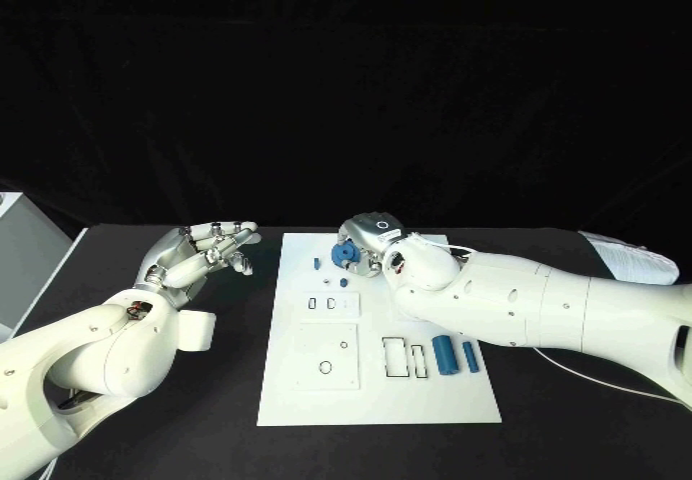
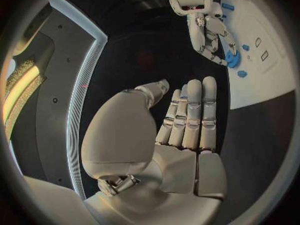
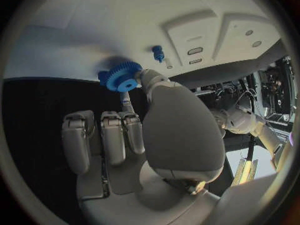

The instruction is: Assemble the parts on the task board

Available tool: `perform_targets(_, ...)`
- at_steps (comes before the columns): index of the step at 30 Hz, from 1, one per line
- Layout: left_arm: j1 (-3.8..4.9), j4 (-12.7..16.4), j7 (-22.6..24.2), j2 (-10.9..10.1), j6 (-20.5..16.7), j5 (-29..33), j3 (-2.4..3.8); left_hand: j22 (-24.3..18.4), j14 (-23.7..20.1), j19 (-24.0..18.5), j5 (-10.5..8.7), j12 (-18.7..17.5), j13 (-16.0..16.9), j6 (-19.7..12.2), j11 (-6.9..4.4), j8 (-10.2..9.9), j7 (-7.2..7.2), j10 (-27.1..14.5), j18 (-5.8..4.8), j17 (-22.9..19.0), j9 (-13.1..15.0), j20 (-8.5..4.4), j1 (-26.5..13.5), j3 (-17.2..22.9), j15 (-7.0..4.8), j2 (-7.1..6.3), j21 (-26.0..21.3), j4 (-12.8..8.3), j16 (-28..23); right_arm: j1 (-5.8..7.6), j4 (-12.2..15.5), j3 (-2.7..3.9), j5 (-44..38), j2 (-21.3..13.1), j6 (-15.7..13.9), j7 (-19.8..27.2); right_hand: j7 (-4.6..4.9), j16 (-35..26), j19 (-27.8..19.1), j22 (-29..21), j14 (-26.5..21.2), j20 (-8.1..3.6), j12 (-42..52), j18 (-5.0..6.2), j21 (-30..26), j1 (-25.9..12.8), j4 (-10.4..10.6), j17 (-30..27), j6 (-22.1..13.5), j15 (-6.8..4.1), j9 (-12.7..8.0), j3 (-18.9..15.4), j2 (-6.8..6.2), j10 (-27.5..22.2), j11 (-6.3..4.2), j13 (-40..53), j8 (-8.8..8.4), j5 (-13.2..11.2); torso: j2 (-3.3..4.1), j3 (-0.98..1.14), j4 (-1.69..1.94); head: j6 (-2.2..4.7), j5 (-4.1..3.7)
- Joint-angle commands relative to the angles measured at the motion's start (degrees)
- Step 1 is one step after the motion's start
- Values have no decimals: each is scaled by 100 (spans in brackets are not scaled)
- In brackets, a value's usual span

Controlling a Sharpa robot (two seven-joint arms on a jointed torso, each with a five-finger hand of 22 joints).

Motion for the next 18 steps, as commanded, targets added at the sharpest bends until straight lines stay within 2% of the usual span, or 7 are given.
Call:
perform_targets(1,1,12,17,4,57,-13,5,5,-26,-36,-8,-4,9,-44,2,22,5,-57,78,-5,8,-13,-51,35,16,-3,32,-1,29,-3,-3,-1,-204,-3,39,-102,-12,17,610,1510,582,-18,12,-82,27,-14,-9,1436,24,-20,8,35,-48,603,-49,1510,33,-26,3,4,0,-7,7)
perform_targets(11,2,11,16,4,58,-13,5,5,-26,-36,-8,-4,9,-44,2,22,5,-57,78,-5,8,-13,-51,35,16,-3,32,-1,29,-4,-36,-1,-205,9,85,-76,-11,17,610,1510,582,-18,12,-82,27,-25,-10,1438,23,-20,7,31,-62,603,-48,1510,33,-42,4,2,-5,-7,-4)
perform_targets(14,2,10,15,4,57,-13,5,5,-26,-36,-8,-4,9,-44,2,22,5,-57,78,-5,8,-13,-51,35,16,-3,32,-1,29,-4,-56,-1,-148,26,111,-30,43,19,610,1510,584,0,8,-82,27,-124,-7,1444,-214,11,-52,-75,-82,598,0,1505,-98,-333,0,1,2,-8,-6)
perform_targets(16,2,9,15,3,55,-13,5,5,-26,-36,-8,-4,9,-44,2,22,5,-57,78,-5,8,-13,-51,35,16,-3,32,-1,29,-5,-73,-2,-119,38,141,2,81,19,610,1510,583,35,-34,-82,27,-205,23,1444,-433,48,-110,-361,-51,555,41,1462,-243,-817,-2,0,5,-9,-6)
perform_targets(17,2,10,15,2,54,-13,5,5,-26,-36,-8,-4,9,-44,2,22,5,-57,78,-5,8,-13,-51,35,16,-3,32,-1,29,-5,-82,-2,-107,43,155,20,79,19,610,1510,584,52,-49,-82,27,-171,68,1447,-490,57,-134,-632,13,540,47,1447,-300,-1102,-2,-1,5,-12,-6)
perform_targets(18,2,10,14,2,53,-13,5,5,-26,-36,-8,-4,9,-44,2,22,5,-57,78,-5,8,-13,-51,35,16,-3,32,-1,29,-5,-88,-2,-99,46,163,33,87,18,610,1510,583,58,-51,-82,27,-145,93,1441,-483,59,-139,-762,45,537,47,1444,-312,-1184,0,-2,5,-13,-3)
